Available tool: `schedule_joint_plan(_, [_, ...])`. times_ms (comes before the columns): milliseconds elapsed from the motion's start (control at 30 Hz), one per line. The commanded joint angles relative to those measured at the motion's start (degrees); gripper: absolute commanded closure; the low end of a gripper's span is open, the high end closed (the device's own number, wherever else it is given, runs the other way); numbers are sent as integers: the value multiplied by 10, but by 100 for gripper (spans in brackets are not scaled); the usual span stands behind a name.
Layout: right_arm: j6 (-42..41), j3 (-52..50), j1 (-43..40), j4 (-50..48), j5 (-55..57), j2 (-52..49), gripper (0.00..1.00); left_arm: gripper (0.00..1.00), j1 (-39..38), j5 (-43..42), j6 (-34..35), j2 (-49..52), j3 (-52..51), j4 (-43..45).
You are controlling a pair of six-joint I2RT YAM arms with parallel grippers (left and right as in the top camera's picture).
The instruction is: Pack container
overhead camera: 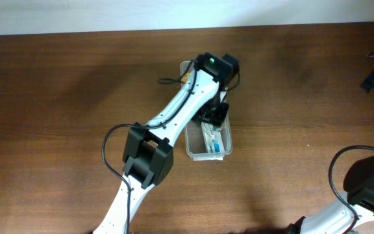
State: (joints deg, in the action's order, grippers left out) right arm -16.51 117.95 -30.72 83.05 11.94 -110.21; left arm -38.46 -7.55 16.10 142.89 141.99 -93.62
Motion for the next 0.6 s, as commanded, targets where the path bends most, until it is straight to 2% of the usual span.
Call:
schedule_joint_plan(0, [-7, -2, -1, -2, 1, 2, 2, 52, 13, -7, 2, -2, 76, -6])
schedule_joint_plan(133, [-7, -2, -1, -2, 1, 2, 2, 52, 15, 4, 1, -2, 134, -31])
schedule_joint_plan(300, [-7, -2, -1, -2, 1, 2, 2, 51, 16, 0, 1, -18, 156, -31])
schedule_joint_plan(400, [-7, -2, -1, -2, 1, 2, 2, 41, 24, 5, -8, -39, 156, -31])
schedule_joint_plan(567, [-7, -2, -1, -2, 1, 2, 2, 35, 54, 26, -13, -83, 156, -31])
